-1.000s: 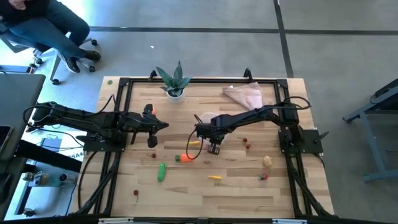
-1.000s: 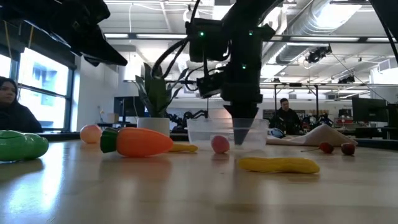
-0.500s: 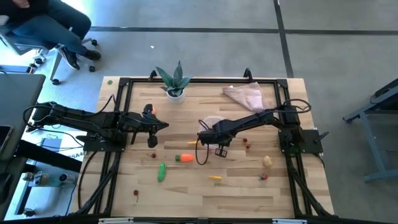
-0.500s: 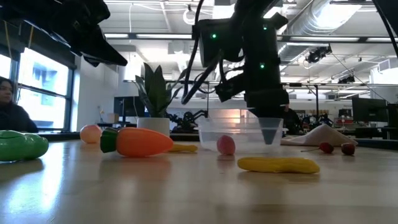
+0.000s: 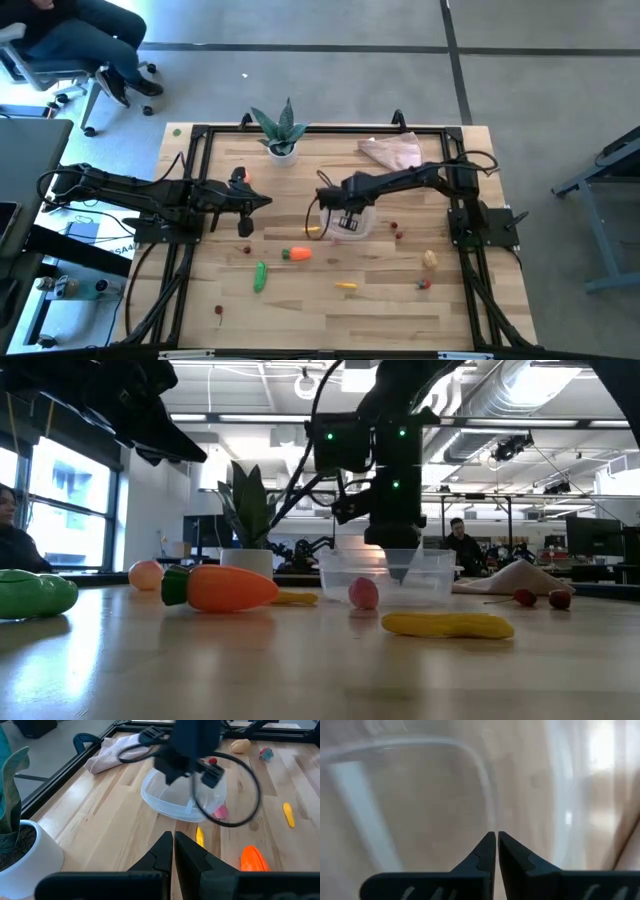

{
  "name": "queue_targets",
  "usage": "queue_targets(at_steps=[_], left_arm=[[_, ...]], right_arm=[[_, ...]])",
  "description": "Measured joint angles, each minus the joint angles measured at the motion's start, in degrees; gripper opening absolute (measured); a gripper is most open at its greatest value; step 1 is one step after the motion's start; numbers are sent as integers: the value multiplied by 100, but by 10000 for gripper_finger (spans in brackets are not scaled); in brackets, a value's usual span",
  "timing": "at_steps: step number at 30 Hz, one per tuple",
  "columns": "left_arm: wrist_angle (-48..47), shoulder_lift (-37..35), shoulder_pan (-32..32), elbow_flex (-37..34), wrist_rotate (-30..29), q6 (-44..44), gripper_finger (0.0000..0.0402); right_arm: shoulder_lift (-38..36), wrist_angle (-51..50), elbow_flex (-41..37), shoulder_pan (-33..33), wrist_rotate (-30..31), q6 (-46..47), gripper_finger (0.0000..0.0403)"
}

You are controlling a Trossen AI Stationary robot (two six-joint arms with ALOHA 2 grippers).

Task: Pick and placing Produce into tupperware
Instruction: Move the transparent bin to the center of the table

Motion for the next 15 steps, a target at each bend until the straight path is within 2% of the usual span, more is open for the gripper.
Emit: queue_targets(at_steps=[15], left_arm=[[0, 0, 0, 1, 2, 2, 7]], right_arm=[[0, 122, 0, -567, 155, -409, 11]])
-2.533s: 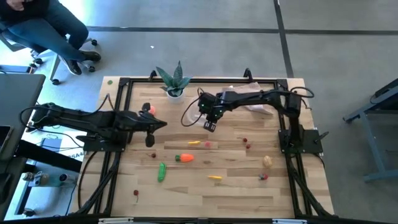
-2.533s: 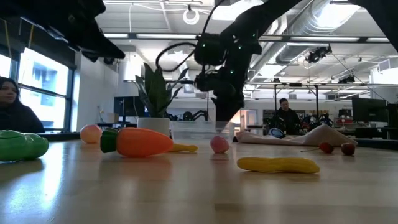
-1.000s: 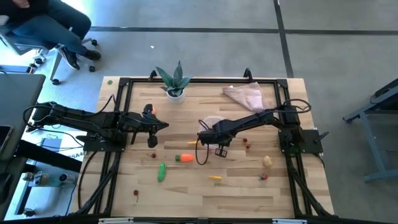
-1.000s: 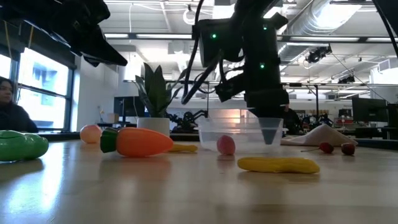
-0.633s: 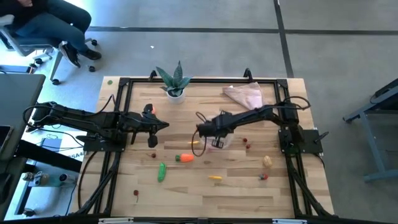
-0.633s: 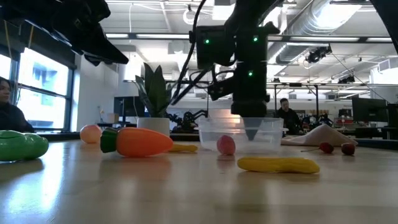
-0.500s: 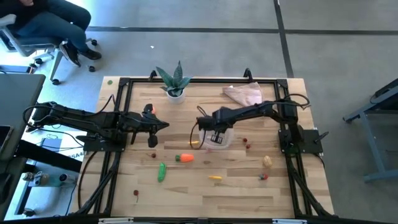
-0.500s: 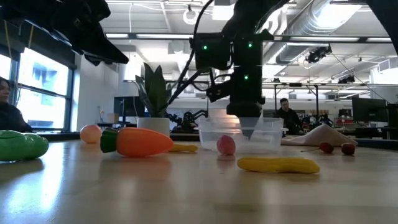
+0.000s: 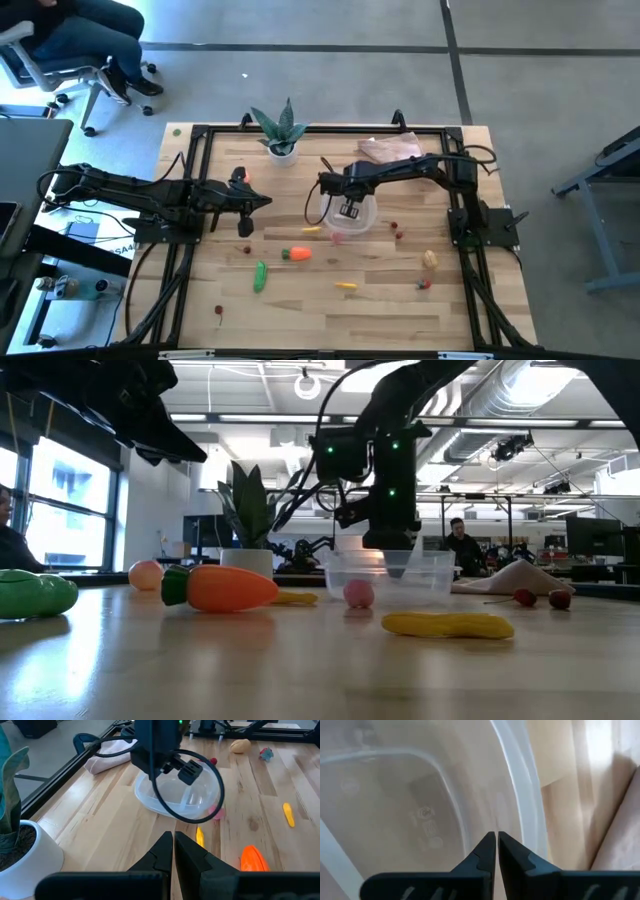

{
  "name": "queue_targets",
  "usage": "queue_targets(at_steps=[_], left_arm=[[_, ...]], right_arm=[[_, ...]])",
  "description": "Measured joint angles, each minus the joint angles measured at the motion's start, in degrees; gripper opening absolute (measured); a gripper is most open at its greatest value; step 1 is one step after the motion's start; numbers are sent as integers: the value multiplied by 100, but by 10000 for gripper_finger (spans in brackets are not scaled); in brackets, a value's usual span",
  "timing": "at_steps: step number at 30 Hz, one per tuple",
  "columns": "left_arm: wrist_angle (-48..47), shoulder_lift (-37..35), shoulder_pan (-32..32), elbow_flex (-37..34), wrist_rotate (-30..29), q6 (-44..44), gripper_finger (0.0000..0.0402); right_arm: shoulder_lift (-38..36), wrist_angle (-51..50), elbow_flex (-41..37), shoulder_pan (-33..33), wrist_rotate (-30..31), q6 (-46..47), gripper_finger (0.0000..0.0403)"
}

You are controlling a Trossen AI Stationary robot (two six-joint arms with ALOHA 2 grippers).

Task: Pick and placing Produce into tupperware
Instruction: Move the transparent bin to the center of the table, then put the red cherry into the transparent bin

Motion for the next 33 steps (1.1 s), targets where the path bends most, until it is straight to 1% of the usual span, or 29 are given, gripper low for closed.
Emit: queue_targets(at_steps=[12, 23, 28, 33], left_arm=[[0, 0, 0, -1, 2, 0, 7], [2, 0, 0, -2, 2, 116, 8], [4, 0, 0, -2, 0, 159, 7], [9, 0, 0, -1, 0, 166, 7]], right_arm=[[0, 119, 0, -237, 140, -148, 11], [-43, 52, 0, -110, 71, -151, 11], [-465, -182, 0, 62, -99, -146, 11], [-1315, -509, 0, 223, -44, 28, 11]])
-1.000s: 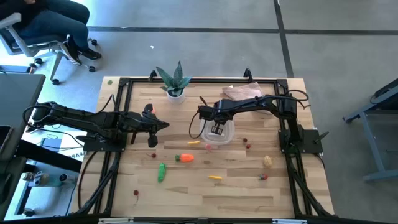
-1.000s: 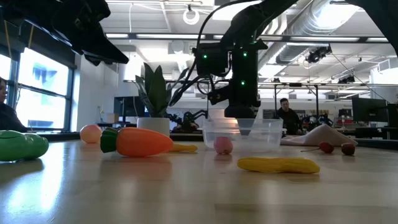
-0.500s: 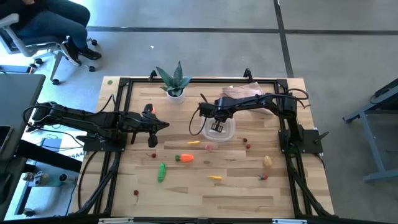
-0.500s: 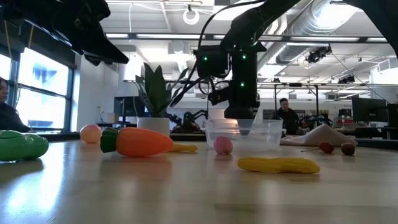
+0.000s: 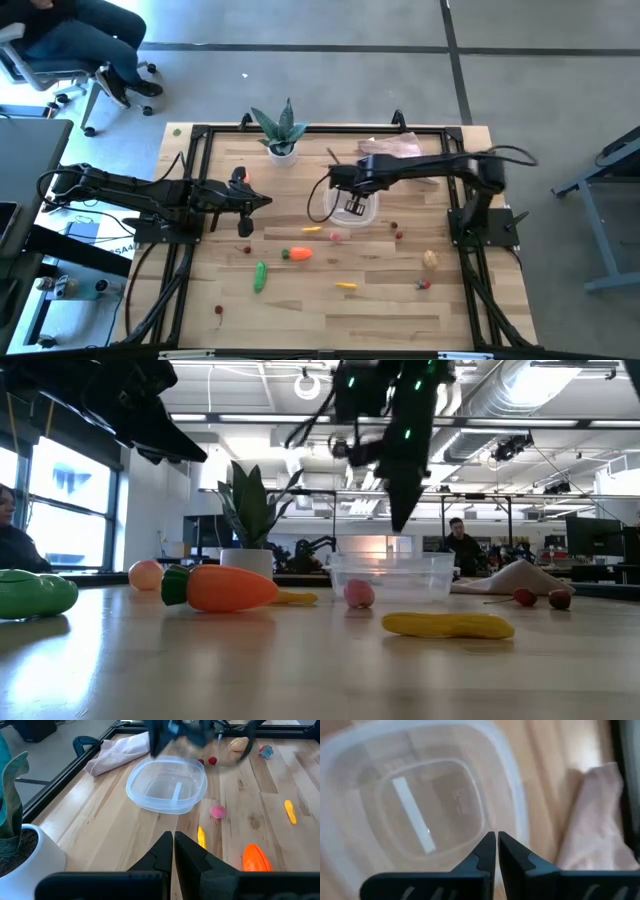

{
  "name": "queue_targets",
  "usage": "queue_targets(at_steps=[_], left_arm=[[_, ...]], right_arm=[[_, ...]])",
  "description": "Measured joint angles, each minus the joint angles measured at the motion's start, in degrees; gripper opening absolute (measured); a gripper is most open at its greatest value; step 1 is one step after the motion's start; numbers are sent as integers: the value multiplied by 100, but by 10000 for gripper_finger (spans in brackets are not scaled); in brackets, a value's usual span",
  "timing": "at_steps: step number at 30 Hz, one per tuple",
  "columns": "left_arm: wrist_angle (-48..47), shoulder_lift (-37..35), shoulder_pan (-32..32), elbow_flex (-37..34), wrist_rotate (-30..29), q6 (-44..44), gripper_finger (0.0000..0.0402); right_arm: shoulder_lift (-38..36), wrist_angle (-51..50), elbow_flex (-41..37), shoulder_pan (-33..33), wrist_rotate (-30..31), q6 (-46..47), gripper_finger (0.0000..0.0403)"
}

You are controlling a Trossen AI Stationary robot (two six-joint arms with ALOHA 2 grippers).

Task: Pick and placing Produce into tupperware
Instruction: Put the red cherry into the transparent bin

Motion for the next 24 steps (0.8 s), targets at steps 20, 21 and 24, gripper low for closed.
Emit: queue_targets(at_steps=[20, 21, 24], left_arm=[[0, 0, 0, 0, 0, 99, 7], [0, 0, 0, -1, 0, 98, 7], [-1, 0, 0, 0, 0, 97, 7]], right_arm=[[-4595, -26, -2502, 975, -35, 2622, 11], [-4771, 115, -2714, 1077, -228, 2694, 11], [-5238, 708, -3272, 1408, -706, 2837, 11]])
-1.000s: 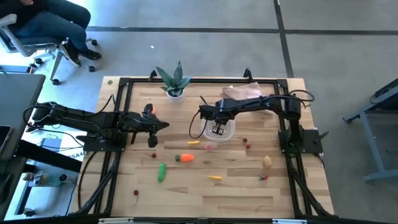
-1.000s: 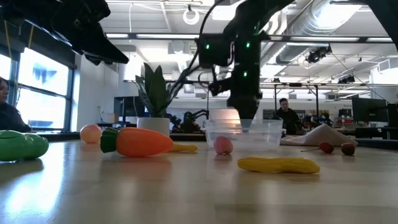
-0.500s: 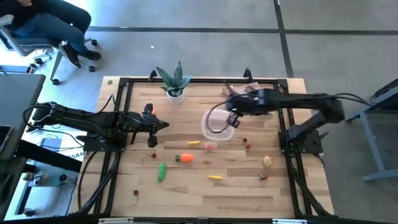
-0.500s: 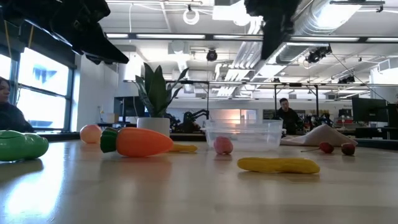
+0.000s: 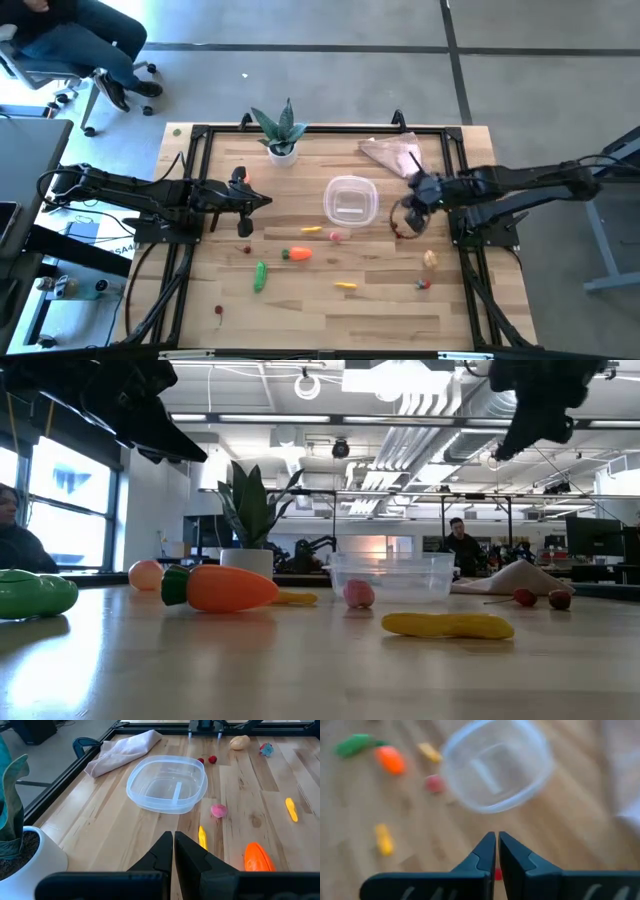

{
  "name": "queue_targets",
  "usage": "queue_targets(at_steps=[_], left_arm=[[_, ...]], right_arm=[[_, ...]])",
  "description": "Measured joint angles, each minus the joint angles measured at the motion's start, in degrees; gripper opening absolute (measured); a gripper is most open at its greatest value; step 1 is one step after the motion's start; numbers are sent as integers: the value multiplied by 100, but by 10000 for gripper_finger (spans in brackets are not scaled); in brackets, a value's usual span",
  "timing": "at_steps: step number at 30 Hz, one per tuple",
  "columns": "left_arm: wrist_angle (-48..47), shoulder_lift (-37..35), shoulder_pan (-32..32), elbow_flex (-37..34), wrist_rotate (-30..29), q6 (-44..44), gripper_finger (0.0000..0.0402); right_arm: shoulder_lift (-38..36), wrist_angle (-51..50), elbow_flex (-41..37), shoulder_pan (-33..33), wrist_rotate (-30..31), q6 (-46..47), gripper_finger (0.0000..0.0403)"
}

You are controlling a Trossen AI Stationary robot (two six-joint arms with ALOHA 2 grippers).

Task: Pick and placing Produce into tupperware
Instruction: Put the red cherry into the transparent bin

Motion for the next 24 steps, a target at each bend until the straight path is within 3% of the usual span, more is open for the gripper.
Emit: queue_targets(at_steps=[6, 11, 24], left_arm=[[-4, 0, 0, -1, 0, 0, 7], [-19, 0, -1, -1, 1, -4, 7], [-62, -594, 0, -1, 626, 95, 7]], right_arm=[[-558, 545, -600, 566, -163, 271, 11], [-711, 664, -667, 810, 0, 462, 11], [-694, 666, -546, 799, 327, 77, 12]])
